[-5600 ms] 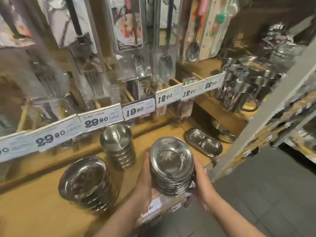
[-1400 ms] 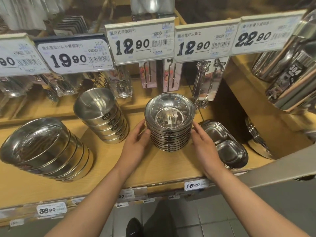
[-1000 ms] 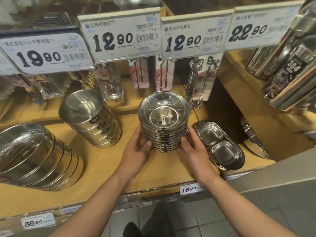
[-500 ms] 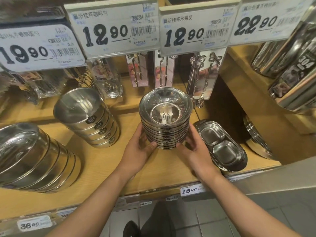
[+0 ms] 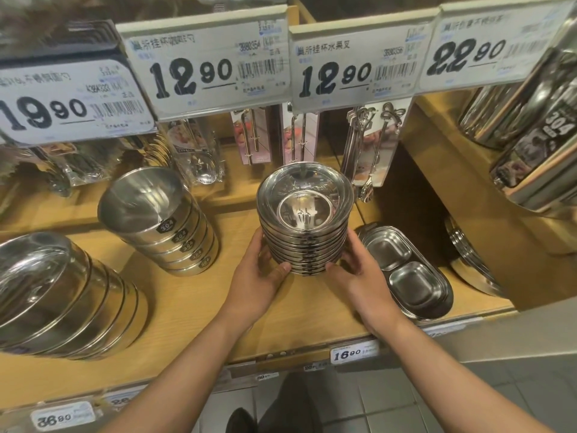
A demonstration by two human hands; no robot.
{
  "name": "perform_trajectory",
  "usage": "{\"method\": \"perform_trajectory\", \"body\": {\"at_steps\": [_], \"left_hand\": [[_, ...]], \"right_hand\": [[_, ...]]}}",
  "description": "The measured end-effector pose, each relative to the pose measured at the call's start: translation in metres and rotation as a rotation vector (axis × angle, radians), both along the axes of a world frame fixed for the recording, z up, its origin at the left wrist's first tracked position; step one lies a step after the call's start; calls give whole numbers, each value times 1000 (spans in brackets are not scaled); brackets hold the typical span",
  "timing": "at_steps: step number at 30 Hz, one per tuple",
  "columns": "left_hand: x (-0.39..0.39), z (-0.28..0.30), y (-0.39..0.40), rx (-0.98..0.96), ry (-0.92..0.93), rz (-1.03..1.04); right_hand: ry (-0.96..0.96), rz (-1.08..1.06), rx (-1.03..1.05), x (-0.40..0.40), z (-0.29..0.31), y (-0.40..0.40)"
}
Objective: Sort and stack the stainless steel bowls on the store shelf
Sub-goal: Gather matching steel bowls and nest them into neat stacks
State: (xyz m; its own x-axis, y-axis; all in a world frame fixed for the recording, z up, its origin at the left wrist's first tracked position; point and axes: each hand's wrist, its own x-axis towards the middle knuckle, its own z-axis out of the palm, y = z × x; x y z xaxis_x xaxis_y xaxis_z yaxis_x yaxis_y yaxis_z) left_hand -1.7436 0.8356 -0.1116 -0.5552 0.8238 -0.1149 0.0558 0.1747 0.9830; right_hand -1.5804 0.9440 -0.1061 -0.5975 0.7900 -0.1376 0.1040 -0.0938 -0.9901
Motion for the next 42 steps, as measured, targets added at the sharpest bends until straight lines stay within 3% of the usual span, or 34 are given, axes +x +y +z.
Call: {"method": "perform_trajectory", "body": {"at_steps": [10,17,25,30,42], "left_hand": [[4,16,-8,-79,22,66],[12,47,-76,-213,34,170],[21,101,-149,-146,19,283],[9,122,-189,-69,49,366],[-20,113,-254,-65,-24,504]], "right_hand": [[-46,-90,-54,8,-2,-6],[-158,-168,-126,43,28,-36],[-181,-17,-18,42,84,-94],[-98,144,-33,23,108,-122],[-113,269,-67,-21,97,-165]]}}
